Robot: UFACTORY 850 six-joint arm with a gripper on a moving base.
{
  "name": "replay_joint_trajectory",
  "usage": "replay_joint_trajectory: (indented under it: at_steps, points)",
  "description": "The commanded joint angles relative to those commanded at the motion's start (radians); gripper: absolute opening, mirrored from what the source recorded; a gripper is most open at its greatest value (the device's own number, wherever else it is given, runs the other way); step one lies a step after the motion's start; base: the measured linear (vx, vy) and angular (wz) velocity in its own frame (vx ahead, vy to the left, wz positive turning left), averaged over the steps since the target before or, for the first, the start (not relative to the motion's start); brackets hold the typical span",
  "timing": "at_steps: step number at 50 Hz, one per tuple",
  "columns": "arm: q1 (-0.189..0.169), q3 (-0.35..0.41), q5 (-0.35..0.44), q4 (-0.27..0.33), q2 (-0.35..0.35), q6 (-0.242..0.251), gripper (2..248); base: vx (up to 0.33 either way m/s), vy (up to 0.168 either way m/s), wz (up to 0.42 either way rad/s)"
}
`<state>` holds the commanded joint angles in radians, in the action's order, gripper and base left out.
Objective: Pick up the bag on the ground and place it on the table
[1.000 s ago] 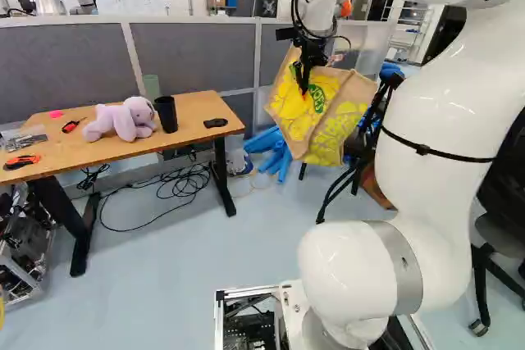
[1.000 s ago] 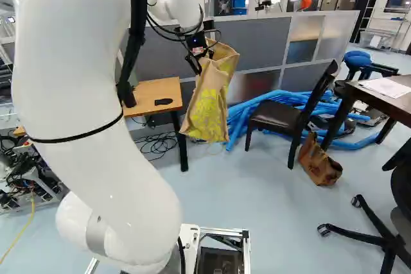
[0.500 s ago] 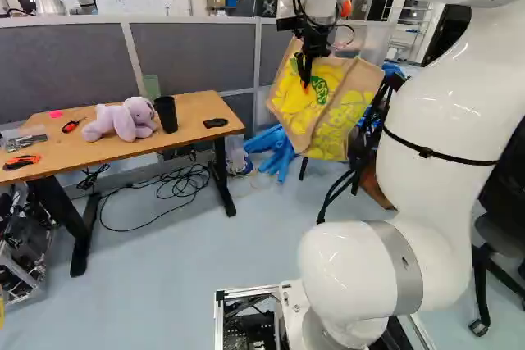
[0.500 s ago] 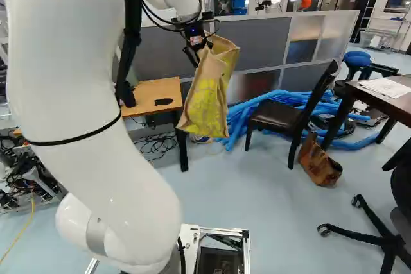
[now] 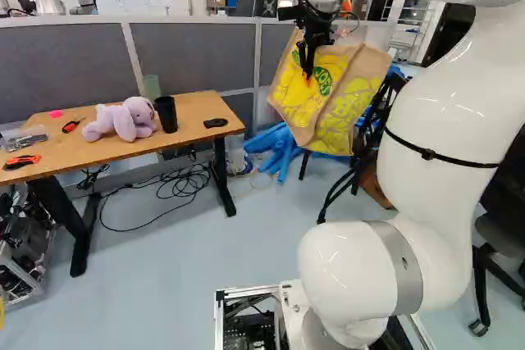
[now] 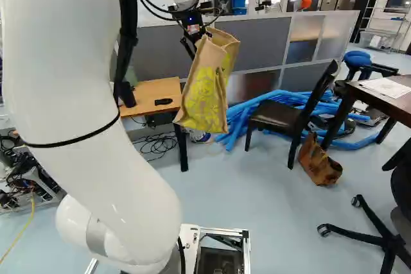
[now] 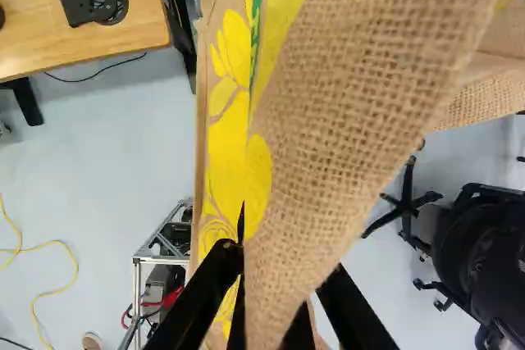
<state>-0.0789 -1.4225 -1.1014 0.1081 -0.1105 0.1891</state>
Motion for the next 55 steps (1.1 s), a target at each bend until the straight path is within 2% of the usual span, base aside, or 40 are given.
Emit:
replay_joint_trajectory:
  at_steps: [29, 55]
  points:
    - [0.003, -0.075, -0.105, 0.000, 0.008, 0.000, 23, 0.000, 0.000, 0.000]
    - [0.003, -0.077, -0.112, 0.000, 0.008, 0.000, 23, 0.000, 0.000, 0.000]
